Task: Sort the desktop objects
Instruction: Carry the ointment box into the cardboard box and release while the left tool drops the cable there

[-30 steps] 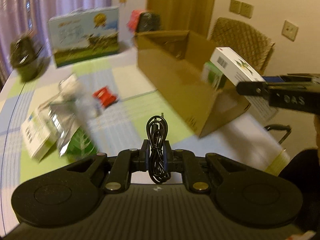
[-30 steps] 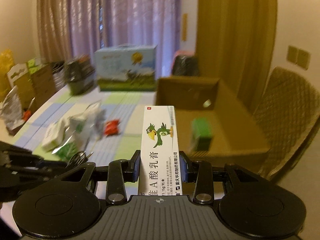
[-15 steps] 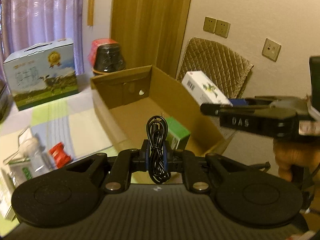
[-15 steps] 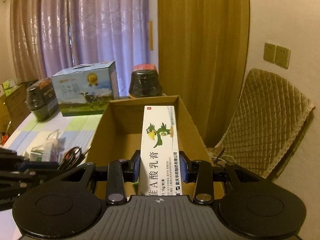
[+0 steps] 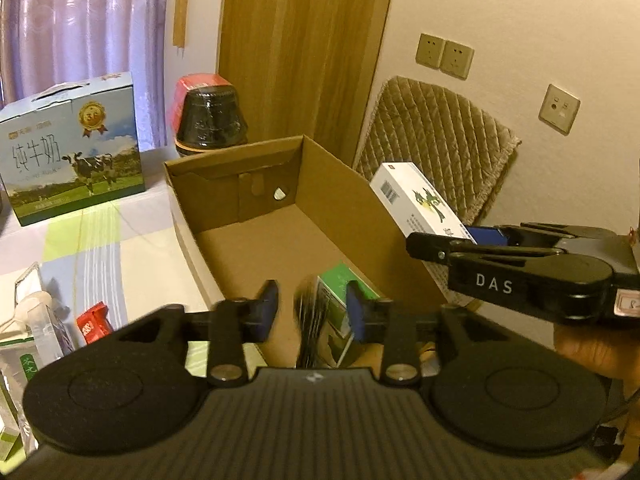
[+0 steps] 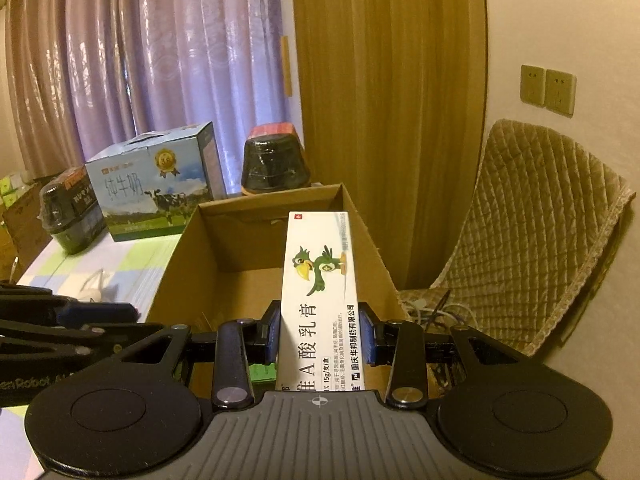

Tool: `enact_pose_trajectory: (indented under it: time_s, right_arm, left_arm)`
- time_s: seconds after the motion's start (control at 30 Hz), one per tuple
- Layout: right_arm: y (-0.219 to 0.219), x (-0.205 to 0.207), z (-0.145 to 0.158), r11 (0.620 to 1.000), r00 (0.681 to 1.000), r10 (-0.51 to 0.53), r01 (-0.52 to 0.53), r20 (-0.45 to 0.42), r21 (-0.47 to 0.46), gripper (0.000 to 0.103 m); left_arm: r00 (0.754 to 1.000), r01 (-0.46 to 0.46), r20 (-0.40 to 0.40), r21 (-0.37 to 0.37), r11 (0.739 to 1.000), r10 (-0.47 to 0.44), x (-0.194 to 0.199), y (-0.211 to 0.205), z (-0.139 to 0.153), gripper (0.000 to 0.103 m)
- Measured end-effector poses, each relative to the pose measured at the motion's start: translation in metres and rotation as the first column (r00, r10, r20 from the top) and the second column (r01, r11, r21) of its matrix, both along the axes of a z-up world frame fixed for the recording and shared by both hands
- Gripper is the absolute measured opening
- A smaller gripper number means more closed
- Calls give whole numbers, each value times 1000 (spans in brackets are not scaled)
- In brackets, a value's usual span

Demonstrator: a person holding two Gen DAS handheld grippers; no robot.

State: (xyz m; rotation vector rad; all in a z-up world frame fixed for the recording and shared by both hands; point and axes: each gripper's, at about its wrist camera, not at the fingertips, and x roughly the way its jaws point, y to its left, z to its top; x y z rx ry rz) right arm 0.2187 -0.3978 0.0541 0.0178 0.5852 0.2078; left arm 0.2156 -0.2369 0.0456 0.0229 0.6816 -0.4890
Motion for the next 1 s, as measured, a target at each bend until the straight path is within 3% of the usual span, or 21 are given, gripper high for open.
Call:
enact_pose_trajectory:
  time_s: [0.73,0.87,0.9,0.93,1.0]
  right_arm:
    - [22,13,-1,1000,999,29,-29,-15,-8,35]
    - [27,16,2,999,999,38,-38,16,2,36]
    - [28,16,3,999,999,40,-40,34,8,38]
    - [28,17,5,999,998,37,-37,45,8,51]
    - [27,17,8,1000,998,24,-25,59,19,61]
  left_arm:
    - [998,-66,-3,-30,997,66,-27,41,3,32]
    - [997,-72,-3,-32,997,72,-27,43,3,32]
    - [997,-74,-4,-32,997,74,-27,44,3,33]
    - [997,-76,-5,-30,997,76,-27,45,2,33]
    - [997,-82,-10,-28,996,82,-28,47,1,33]
